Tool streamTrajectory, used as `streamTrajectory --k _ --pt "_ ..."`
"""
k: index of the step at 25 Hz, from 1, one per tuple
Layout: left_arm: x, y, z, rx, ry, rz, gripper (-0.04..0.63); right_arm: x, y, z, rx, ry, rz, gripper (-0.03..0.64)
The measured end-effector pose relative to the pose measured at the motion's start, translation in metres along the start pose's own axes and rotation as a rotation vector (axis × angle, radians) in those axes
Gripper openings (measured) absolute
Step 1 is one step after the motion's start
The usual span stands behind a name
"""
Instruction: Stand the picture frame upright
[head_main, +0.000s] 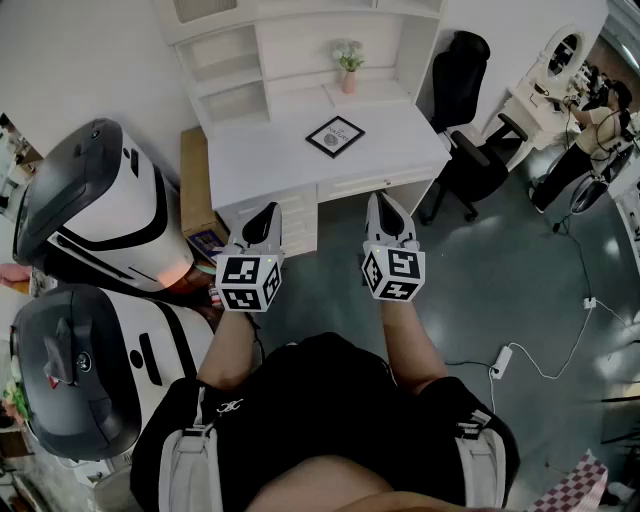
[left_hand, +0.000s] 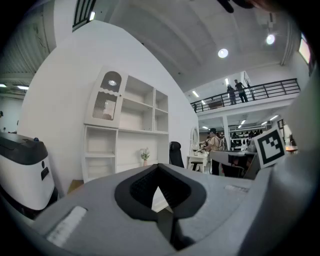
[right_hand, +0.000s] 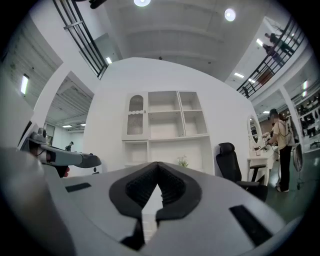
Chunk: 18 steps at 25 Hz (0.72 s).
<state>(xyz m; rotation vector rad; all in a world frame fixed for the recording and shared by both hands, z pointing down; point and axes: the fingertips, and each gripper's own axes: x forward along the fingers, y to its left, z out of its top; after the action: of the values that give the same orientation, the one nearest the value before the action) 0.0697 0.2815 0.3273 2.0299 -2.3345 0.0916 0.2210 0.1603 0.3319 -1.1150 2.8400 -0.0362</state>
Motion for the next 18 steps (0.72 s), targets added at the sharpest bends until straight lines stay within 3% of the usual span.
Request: streamTrajectory --k 18 --pt "-0.016 0.049 -0.011 -0.032 0.012 -0.01 0.015 0.019 0.051 -0.009 -0.004 0.025 0.0 0.002"
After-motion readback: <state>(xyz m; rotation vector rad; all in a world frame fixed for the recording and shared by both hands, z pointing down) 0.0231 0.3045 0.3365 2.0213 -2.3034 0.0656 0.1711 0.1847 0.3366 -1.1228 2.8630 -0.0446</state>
